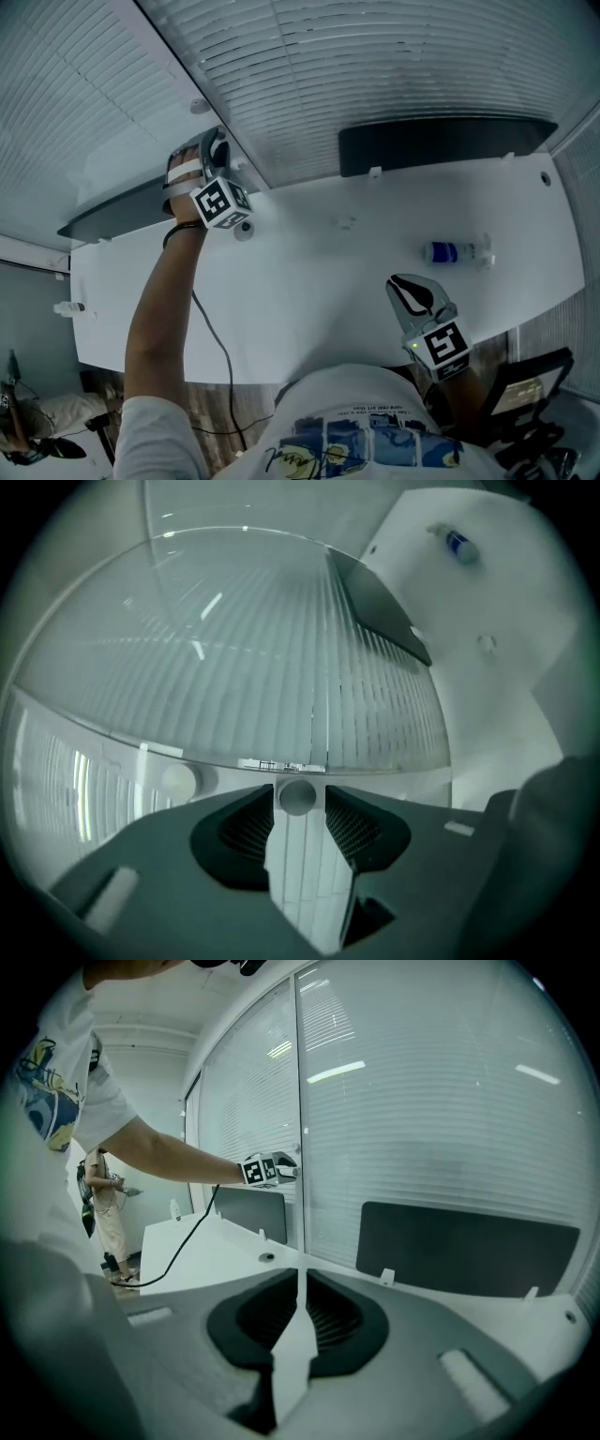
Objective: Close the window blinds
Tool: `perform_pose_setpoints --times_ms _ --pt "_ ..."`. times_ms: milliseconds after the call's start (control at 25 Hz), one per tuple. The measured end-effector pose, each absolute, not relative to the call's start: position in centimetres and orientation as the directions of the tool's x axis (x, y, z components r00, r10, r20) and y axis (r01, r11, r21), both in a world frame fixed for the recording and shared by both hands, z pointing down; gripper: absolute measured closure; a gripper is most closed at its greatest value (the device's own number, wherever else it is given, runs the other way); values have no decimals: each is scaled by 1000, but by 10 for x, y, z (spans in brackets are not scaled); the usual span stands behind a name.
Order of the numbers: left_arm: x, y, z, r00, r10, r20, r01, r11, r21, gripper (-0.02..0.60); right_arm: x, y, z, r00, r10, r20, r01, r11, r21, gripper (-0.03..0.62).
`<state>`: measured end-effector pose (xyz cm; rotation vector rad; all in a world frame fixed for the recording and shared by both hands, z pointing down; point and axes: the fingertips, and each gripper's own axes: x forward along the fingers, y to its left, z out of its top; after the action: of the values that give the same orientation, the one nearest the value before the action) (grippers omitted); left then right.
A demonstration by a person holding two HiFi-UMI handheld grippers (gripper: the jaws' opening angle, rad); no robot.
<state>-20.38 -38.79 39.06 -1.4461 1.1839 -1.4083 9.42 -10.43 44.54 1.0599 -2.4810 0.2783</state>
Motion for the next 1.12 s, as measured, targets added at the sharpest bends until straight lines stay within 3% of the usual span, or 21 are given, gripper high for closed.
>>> perform_pose_setpoints --times_ms 280,480,880,1120 --pt "-206 -396 396 -57 -966 251 144 -256 -956 450 96 -105 448 -621 -642 450 -728 686 -25 576" --pt "-209 -397 395 -65 -969 240 130 -247 -960 459 96 -106 447 -613 -646 455 -727 686 -7 576" --pt "-209 -399 387 -62 -969 237 -300 -209 -931 459 95 -110 443 -604 -644 469 -720 693 24 576" --pt "-214 -398 381 -54 -967 249 -642 -157 -750 457 98 -106 451 -603 -638 480 -726 687 0 576"
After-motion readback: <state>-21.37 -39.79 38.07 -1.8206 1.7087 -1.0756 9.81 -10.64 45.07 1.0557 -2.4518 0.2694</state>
